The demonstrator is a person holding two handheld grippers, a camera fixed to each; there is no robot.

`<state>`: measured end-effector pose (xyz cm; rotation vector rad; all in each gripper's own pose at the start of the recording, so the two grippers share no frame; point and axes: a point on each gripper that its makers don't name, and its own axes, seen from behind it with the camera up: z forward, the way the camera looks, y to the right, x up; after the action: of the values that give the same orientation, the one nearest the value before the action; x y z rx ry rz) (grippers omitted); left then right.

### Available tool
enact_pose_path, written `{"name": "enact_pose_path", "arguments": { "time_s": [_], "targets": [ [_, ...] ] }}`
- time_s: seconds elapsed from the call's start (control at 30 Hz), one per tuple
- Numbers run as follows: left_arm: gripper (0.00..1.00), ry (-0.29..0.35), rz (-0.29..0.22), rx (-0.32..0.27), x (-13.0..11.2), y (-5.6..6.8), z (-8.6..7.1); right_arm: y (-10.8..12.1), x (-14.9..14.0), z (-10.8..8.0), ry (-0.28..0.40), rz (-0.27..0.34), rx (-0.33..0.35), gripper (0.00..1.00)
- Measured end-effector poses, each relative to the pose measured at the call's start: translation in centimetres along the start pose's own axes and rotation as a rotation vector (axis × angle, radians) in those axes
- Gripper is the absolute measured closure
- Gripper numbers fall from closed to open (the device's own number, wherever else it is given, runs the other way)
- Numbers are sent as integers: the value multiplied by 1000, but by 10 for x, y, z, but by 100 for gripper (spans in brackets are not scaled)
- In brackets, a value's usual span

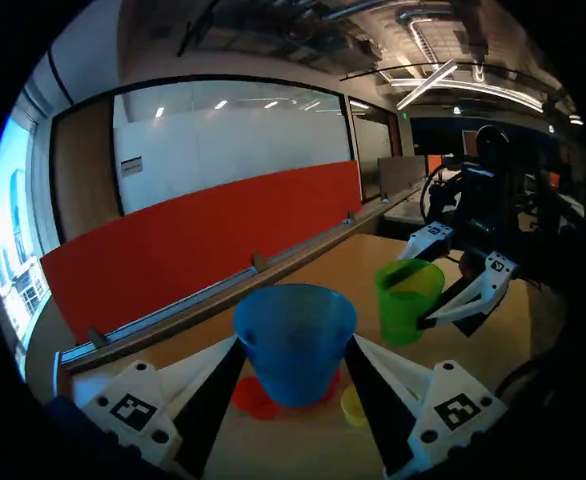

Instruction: Pour water

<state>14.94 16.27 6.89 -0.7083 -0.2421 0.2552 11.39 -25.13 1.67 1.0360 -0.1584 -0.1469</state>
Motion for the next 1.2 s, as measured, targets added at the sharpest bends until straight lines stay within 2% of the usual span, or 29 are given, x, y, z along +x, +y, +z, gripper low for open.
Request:
{"name": "enact_pose_path", "arguments": {
  "time_s": [0.3, 0.77, 1.07, 1.2],
  "targets": [
    [16, -85, 37, -24, -29, 11, 7, 5, -19, -8, -54, -3, -7, 12],
    [16, -204, 80, -81, -74, 26, 7, 17, -44, -18, -129, 21, -27, 11],
    [16, -257, 71, -94, -96, 24, 12, 20, -61, -23, -175, 9, -25, 11],
    [16, -283, 66, -110, -107, 28, 15, 20, -70, -24, -196, 2, -22, 11]
  ]
}}
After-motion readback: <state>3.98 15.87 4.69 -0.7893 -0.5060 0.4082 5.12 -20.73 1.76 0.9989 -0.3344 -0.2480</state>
